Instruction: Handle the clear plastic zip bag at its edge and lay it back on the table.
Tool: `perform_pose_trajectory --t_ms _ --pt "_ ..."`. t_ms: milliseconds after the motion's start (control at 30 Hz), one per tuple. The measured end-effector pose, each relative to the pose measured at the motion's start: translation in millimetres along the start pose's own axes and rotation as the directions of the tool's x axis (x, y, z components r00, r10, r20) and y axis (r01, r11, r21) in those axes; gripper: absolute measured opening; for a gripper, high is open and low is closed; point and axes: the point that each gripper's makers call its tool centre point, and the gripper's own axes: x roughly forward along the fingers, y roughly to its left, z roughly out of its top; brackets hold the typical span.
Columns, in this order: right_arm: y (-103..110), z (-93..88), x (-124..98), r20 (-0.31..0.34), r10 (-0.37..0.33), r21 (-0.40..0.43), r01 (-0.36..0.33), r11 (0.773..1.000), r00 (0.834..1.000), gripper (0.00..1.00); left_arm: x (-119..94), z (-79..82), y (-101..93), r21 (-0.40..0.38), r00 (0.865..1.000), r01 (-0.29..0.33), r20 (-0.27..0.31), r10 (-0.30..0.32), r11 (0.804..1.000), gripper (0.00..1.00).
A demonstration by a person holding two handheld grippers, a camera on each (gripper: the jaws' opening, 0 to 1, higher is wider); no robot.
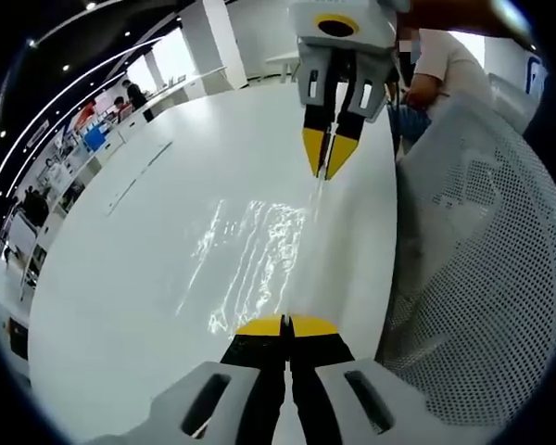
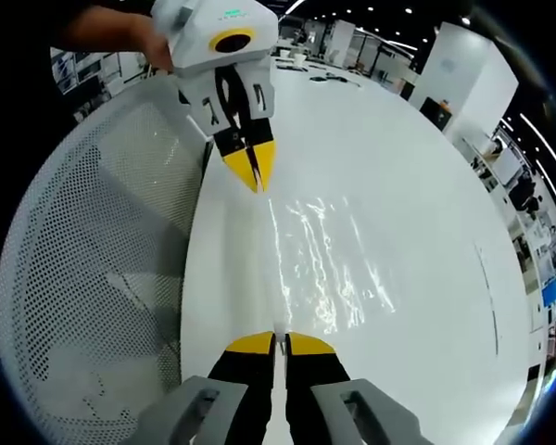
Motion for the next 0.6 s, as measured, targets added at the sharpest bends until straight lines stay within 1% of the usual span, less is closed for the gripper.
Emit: perform_pose_trajectory --t_ms 67,133,200,233,333,367,500,600 --pt "-1.1 0.4 -0.3 0.005 -0.006 0.001 0.006 1.000 1.000 0.00 -0.5 -0.5 -1.2 0.003 1.000 0.005 0.003 -0.005 1.000 0.00" --pt "-1.0 2.5 -0.9 0.018 -0.009 0.007 0.008 1.000 1.000 0.00 -1.0 -0.4 0.2 0.024 1.000 -0.006 0.010 0.006 1.000 0.00" --pt "-4.1 6.1 -1.4 0.044 -0.031 0.012 0.031 0.999 0.999 0.01 -1.2 0.3 -1.3 0.027 1.000 0.000 0.016 0.000 1.000 0.00" --pt "-3.0 7.7 -2.0 0.053 -0.026 0.014 0.026 1.000 0.998 0.01 -0.7 0.2 -0.4 0.047 1.000 -0.006 0.020 0.005 0.999 0.00" --pt "1.3 15.7 -3.9 0.090 -0.015 0.015 0.013 1.000 0.996 0.02 -0.4 3.0 -3.2 0.065 0.999 -0.001 0.032 -0.001 0.998 0.00" --pt "2.4 18.5 -4.5 0.101 -0.013 0.015 0.012 1.000 0.995 0.03 -0.5 5.0 -2.3 0.094 0.999 -0.014 0.035 0.011 0.995 0.00" --pt "4.7 28.8 -6.5 0.142 -0.001 0.023 -0.002 1.000 0.990 0.06 0.9 8.0 -1.8 0.116 0.999 -0.017 0.046 0.012 0.993 0.00" --pt "2.0 34.4 -8.5 0.159 -0.009 0.028 0.005 1.000 0.987 0.07 0.7 8.9 -0.1 0.142 0.999 -0.025 0.049 0.018 0.990 0.00"
